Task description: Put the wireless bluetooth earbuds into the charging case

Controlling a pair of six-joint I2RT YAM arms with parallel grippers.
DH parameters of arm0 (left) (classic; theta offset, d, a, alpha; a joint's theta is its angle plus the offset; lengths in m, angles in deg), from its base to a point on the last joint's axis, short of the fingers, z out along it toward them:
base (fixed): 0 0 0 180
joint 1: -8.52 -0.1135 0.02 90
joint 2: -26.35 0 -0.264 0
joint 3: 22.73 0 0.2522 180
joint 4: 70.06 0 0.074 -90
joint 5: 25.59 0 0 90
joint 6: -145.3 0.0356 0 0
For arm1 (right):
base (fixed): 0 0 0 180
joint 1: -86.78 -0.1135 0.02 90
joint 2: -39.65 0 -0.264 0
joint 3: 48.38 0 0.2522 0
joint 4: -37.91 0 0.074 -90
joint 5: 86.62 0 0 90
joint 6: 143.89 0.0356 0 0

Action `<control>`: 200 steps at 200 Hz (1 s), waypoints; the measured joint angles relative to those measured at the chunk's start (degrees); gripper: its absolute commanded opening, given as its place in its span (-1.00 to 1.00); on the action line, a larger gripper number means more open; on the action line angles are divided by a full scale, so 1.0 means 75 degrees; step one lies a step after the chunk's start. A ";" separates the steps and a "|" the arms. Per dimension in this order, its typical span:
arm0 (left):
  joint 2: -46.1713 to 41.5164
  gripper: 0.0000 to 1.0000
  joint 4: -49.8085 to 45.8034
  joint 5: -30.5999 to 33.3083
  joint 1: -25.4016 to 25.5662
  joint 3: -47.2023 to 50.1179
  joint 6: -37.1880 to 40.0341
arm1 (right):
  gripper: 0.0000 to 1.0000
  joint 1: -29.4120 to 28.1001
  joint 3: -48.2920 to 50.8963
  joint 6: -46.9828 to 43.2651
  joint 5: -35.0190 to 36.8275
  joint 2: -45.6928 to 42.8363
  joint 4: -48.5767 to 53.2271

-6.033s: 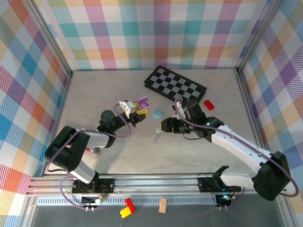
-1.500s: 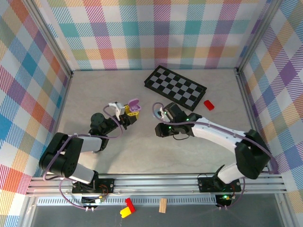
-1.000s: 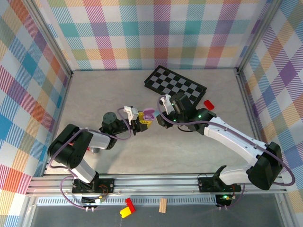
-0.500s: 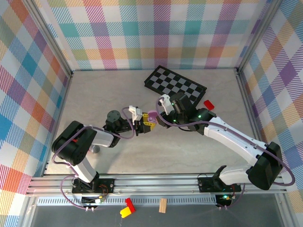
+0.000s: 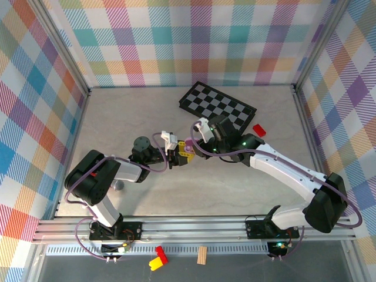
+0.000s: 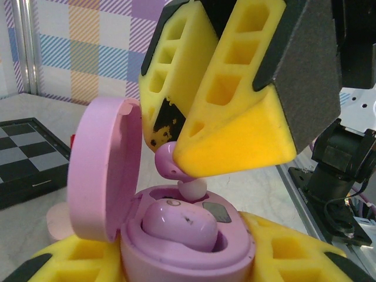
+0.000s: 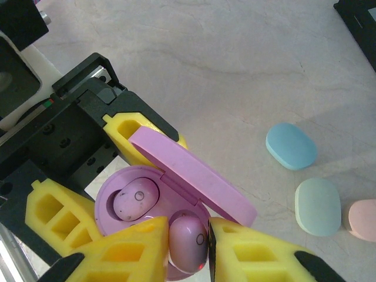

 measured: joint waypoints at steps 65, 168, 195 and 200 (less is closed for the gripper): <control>0.0000 -0.42 -0.0023 0.0029 0.0000 -0.0009 -0.0035 | -0.46 0.0000 0.0000 -0.0020 -0.0090 0.0096 -0.0006; 0.0000 -0.42 -0.0017 0.0023 0.0006 -0.0055 0.0108 | -0.18 0.0178 -0.0012 0.0621 -0.0233 -0.0804 -0.0396; 0.0000 -0.42 -0.0015 0.0020 0.0006 -0.0055 0.0268 | -0.34 0.0315 -0.0664 0.0933 -0.0187 -0.0315 -0.0184; 0.0000 -0.42 -0.0017 0.0023 0.0006 -0.0055 0.0289 | -0.35 0.0323 -0.0831 0.0962 -0.0160 -0.0152 -0.0114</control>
